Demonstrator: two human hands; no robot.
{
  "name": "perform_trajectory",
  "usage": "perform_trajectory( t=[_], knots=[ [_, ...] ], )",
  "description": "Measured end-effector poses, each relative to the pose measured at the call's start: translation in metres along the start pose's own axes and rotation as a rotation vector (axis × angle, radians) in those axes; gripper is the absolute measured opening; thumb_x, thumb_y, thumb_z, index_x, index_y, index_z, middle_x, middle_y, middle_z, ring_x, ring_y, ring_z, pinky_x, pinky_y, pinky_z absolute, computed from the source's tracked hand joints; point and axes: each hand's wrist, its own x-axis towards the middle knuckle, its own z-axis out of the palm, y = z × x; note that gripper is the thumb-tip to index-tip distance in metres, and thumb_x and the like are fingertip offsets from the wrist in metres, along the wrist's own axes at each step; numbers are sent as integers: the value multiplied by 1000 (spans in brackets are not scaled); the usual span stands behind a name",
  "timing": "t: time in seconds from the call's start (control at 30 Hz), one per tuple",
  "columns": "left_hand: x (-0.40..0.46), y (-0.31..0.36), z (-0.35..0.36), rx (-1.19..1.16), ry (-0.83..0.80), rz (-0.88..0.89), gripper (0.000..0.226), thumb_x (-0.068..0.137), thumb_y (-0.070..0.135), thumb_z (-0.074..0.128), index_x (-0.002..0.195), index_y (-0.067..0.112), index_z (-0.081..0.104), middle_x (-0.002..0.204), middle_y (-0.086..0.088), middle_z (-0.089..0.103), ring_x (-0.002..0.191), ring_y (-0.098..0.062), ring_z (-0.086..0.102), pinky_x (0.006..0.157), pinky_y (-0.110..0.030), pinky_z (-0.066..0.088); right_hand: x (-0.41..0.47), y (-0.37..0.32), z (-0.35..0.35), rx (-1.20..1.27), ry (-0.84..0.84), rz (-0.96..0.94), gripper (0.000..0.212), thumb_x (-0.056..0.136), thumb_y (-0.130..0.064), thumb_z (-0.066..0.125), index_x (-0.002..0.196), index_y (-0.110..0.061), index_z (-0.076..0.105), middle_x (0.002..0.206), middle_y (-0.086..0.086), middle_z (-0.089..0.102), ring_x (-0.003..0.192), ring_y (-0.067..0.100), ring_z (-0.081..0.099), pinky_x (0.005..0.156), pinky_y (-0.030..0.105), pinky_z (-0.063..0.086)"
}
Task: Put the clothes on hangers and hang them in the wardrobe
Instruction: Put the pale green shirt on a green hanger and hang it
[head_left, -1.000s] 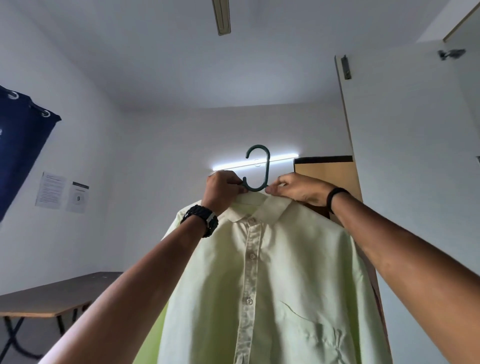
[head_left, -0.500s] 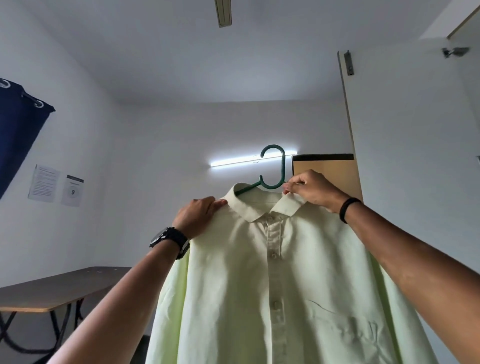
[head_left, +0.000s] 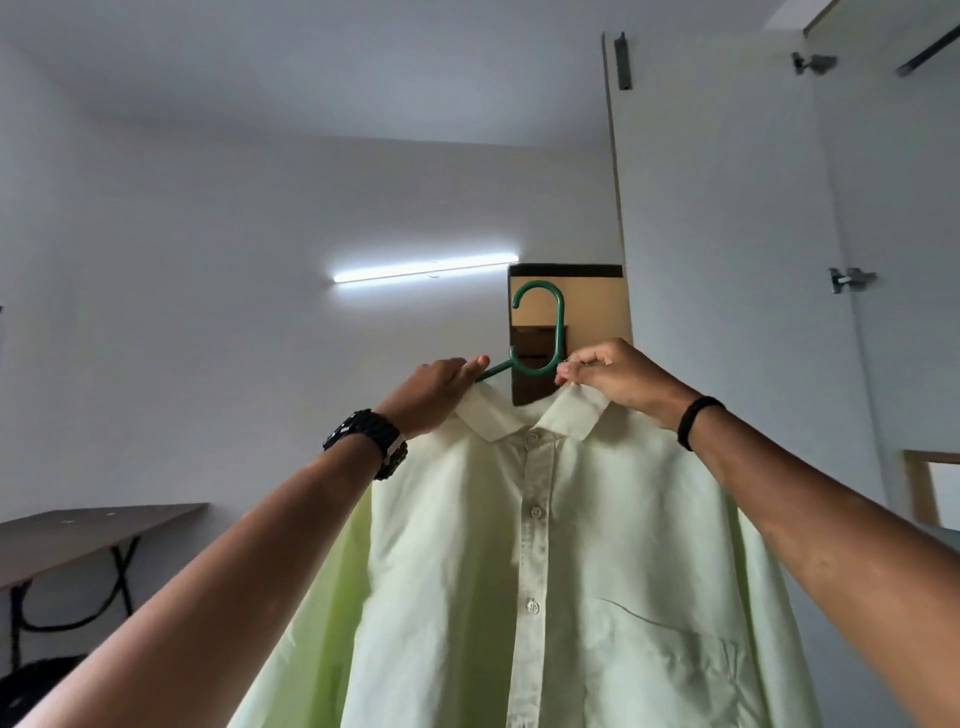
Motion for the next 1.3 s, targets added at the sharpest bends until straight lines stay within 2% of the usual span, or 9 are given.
perform_trajectory(
  t=[0.17, 0.27, 0.43, 0.6, 0.77, 0.93, 1.03, 1.17, 1.3],
  knots=[
    [35, 16, 75, -51, -3, 16, 52, 96, 51, 41, 68, 8, 46, 60, -3, 40, 55, -18, 35, 51, -30, 25, -6, 61, -43, 209, -240, 250, 16, 96, -19, 54, 96, -6, 63, 88, 3, 64, 83, 13, 58, 76, 23, 46],
    [61, 21, 125, -214, -77, 138, 41, 88, 46, 58, 69, 10, 54, 60, 2, 44, 53, -11, 36, 48, -21, 28, -4, 105, -76, 312, -356, 388, 19, 90, -11, 61, 109, -7, 61, 108, 11, 67, 99, 19, 63, 87, 28, 52],
    [122, 33, 208, -309, -208, 206, 39, 78, 40, 73, 84, 2, 70, 73, -15, 63, 64, -18, 52, 57, -36, 42, 10, 177, -119, 384, -378, 584, 39, 85, 9, 58, 120, -7, 57, 109, 10, 68, 96, 18, 67, 78, 28, 56],
    [189, 71, 241, -518, -119, 104, 34, 71, 31, 82, 71, 3, 62, 59, -1, 53, 52, -8, 43, 51, -25, 36, 40, 211, -180, 482, -296, 596, 34, 82, 7, 56, 115, -1, 61, 103, 10, 70, 92, 17, 68, 79, 25, 56],
    [273, 138, 234, -651, -24, 106, 39, 67, 24, 85, 61, 15, 47, 54, 4, 49, 43, -1, 39, 44, -18, 33, 92, 201, -270, 454, 39, 575, 22, 85, 12, 53, 100, 1, 66, 84, 9, 73, 74, 16, 70, 72, 24, 58],
    [383, 218, 218, -762, -22, 145, 32, 71, 26, 82, 70, 16, 51, 64, -2, 54, 59, -16, 43, 51, -26, 35, 152, 164, -365, 276, 355, 447, 23, 88, 11, 51, 104, 3, 64, 86, 10, 67, 79, 18, 62, 71, 21, 54],
    [436, 267, 207, -758, -45, 273, 11, 80, 24, 74, 84, 18, 66, 66, 3, 58, 59, -5, 48, 50, -12, 36, 168, 134, -425, 257, 336, 439, 18, 94, -1, 48, 101, -4, 64, 95, 9, 67, 84, 18, 63, 75, 22, 53],
    [491, 326, 197, -798, 12, 365, 23, 84, 25, 71, 68, 13, 60, 59, 5, 51, 56, -4, 45, 50, -13, 33, 173, 92, -503, 211, 313, 512, 22, 97, -6, 44, 108, -8, 63, 97, 5, 71, 80, 14, 68, 76, 24, 55],
    [530, 383, 199, -909, 98, 383, 33, 82, 30, 72, 63, 17, 49, 61, 7, 49, 61, -11, 44, 50, -13, 31, 155, 67, -565, -287, 123, 700, 17, 97, -16, 52, 107, -12, 65, 95, 1, 70, 83, 14, 65, 76, 25, 50]
  ],
)
